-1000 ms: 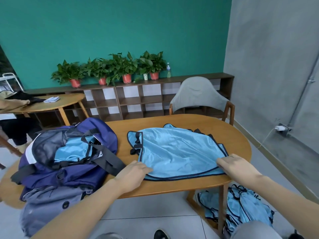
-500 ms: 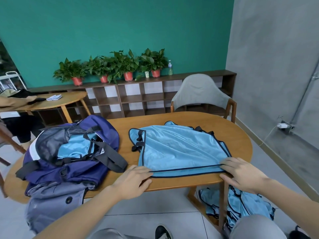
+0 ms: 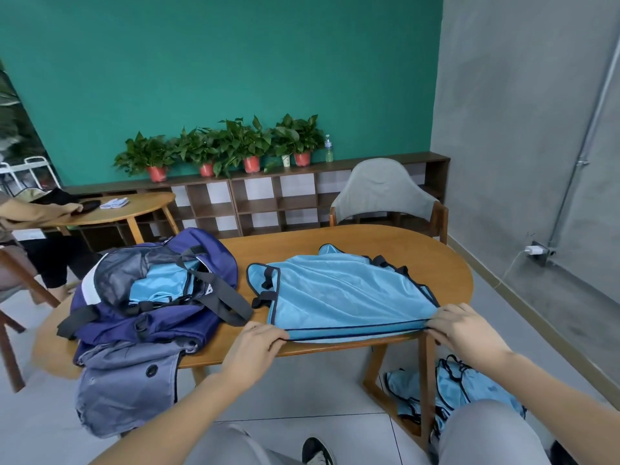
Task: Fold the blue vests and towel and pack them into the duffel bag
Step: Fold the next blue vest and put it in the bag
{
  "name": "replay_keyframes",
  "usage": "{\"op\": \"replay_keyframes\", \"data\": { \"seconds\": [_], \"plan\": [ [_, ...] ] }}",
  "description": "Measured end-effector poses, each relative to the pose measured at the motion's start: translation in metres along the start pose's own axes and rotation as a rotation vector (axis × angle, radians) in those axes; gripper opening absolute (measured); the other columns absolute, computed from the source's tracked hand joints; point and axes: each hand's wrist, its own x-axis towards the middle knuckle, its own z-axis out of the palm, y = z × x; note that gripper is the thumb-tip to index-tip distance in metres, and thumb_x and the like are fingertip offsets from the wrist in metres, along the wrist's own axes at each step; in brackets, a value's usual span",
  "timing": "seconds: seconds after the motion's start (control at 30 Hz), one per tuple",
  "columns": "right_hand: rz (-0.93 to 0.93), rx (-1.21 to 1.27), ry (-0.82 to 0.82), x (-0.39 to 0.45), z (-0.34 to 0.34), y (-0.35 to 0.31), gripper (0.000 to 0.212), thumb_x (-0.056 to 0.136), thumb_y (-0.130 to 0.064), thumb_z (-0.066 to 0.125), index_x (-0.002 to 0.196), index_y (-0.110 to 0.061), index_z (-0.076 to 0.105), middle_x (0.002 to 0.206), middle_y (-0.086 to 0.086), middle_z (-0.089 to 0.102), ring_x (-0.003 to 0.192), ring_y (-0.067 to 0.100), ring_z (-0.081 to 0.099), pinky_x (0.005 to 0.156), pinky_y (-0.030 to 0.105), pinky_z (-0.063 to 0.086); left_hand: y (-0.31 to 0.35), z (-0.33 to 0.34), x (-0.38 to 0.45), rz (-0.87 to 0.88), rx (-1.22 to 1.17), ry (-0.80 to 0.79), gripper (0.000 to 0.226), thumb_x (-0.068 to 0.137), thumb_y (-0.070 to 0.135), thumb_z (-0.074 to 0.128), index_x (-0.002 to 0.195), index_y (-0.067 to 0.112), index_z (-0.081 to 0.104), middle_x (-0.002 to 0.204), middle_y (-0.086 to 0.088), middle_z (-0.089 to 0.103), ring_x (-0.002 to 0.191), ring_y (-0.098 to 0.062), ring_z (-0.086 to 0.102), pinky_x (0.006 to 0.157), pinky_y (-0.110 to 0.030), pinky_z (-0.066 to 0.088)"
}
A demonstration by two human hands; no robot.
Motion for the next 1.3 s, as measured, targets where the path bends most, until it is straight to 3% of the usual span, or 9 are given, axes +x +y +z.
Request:
{"op": "replay_keyframes", "data": {
  "seconds": [0.03,0.13,0.3,0.57,0.73,0.83,1.0,1.17,1.3],
  "plan": [
    [0.013,0.009,0.008,0.003,-0.006,0.002,0.022,0.066,-0.019,0.094,0.081,-0.024,0.078,0.078,-0.012,0.07,0.075,0.017,0.068,0.065,0.031,0.052,0.002,-0.008,0.004,-0.04,-0.016,0.041,0.006,0.092,0.026,0.071,0.094,0.026,0.076,0.093,0.016,0.073,0.083,-0.008,0.061,0.083,-0.017,0.043],
    [0.12,0.106,0.057,0.024,-0.031,0.008,0.01,0.08,-0.027,0.082,0.088,-0.022,0.079,0.083,-0.009,0.072,0.081,0.018,0.068,0.071,0.036,0.054,0.013,-0.045,0.031,-0.146,-0.06,0.121,0.012,0.092,0.011,0.071,0.099,0.019,0.075,0.094,0.013,0.068,0.087,-0.01,0.061,0.082,-0.019,0.041],
    [0.364,0.406,0.255,0.094,-0.12,0.001,0.013,0.089,-0.024,0.076,0.097,-0.015,0.079,0.093,-0.005,0.071,0.087,0.01,0.061,0.083,0.024,0.045,0.03,-0.134,0.108,-0.241,-0.118,0.343,0.013,0.097,0.014,0.063,0.103,0.016,0.074,0.094,0.01,0.061,0.092,-0.013,0.061,0.084,-0.025,0.044],
    [0.458,0.634,0.51,0.192,-0.304,0.018,0.023,0.092,-0.024,0.074,0.11,-0.01,0.077,0.109,0.002,0.074,0.103,0.016,0.063,0.096,0.029,0.045,0.087,-0.321,0.216,-0.202,-0.135,0.544,0.019,0.097,0.024,0.064,0.108,0.012,0.074,0.097,0.003,0.069,0.094,-0.014,0.061,0.086,-0.025,0.041],
    [0.454,0.719,0.567,0.211,-0.383,0.021,0.019,0.083,-0.03,0.082,0.096,-0.016,0.079,0.094,-0.004,0.074,0.093,0.016,0.066,0.081,0.028,0.047,0.106,-0.402,0.238,-0.199,-0.244,0.538,0.009,0.09,0.024,0.074,0.098,0.02,0.077,0.094,0.009,0.071,0.092,-0.012,0.065,0.086,-0.025,0.046],
    [0.445,0.736,0.52,0.211,-0.403,0.021,0.017,0.08,-0.029,0.085,0.091,-0.018,0.079,0.094,-0.007,0.073,0.092,0.012,0.065,0.083,0.026,0.045,0.106,-0.427,0.234,-0.221,-0.386,0.462,0.007,0.083,0.02,0.082,0.088,0.024,0.078,0.094,0.007,0.075,0.088,-0.008,0.067,0.079,-0.025,0.051],
    [0.429,0.808,0.463,0.209,-0.423,0.021,0.027,0.077,-0.026,0.088,0.099,-0.012,0.079,0.099,-0.006,0.074,0.096,0.006,0.064,0.094,0.026,0.044,0.105,-0.449,0.224,-0.258,-0.475,0.398,0.016,0.074,0.015,0.089,0.087,0.016,0.081,0.097,0.004,0.077,0.097,-0.013,0.069,0.096,-0.028,0.047],
    [0.415,1.031,0.51,0.213,-0.433,0.02,0.016,0.08,-0.011,0.083,0.095,-0.009,0.077,0.103,0.011,0.076,0.091,0.021,0.073,0.089,0.029,0.059,0.102,-0.455,0.218,-0.255,-0.543,0.419,0.017,0.069,0.014,0.091,0.083,0.014,0.081,0.084,0.005,0.078,0.09,-0.014,0.072,0.09,-0.029,0.053],
    [0.422,0.963,0.481,0.217,-0.429,0.019,0.022,0.079,-0.011,0.084,0.1,-0.005,0.078,0.102,0.01,0.076,0.096,0.024,0.071,0.098,0.037,0.055,0.099,-0.449,0.217,-0.257,-0.513,0.392,0.015,0.07,0.015,0.091,0.08,0.014,0.081,0.083,0.006,0.078,0.086,-0.011,0.071,0.087,-0.026,0.053]
  ]
}}
